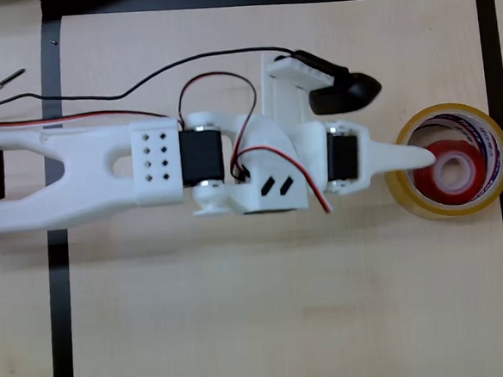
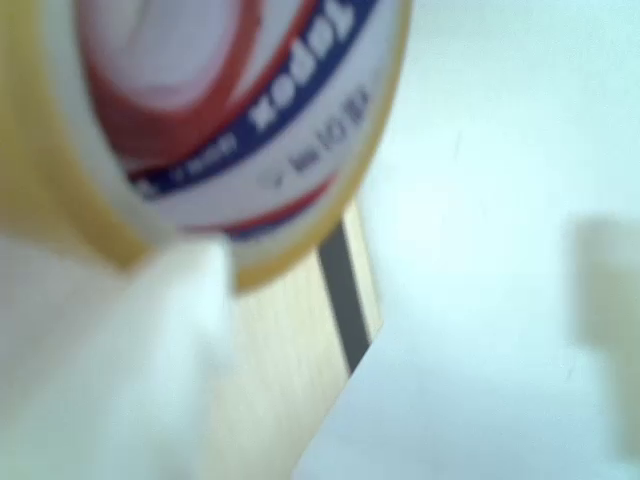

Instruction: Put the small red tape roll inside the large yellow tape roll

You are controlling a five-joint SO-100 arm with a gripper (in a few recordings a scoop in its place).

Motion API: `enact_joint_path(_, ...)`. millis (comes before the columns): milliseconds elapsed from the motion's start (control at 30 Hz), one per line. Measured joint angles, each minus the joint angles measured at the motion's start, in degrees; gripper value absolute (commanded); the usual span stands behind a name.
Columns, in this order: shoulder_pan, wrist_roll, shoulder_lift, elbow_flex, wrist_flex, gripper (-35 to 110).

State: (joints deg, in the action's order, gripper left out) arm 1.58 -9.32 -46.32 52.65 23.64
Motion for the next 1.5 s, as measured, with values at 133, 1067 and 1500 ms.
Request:
enact_joint_path(133,-0.2,0.0,0.0,0.0,0.0,22)
enact_joint_path(1067,-1.3,-0.4,-75.7,79.5,14.2,0)
enact_joint_path(1500,-0.8,0.4,-119.0,110.5,25.8,0)
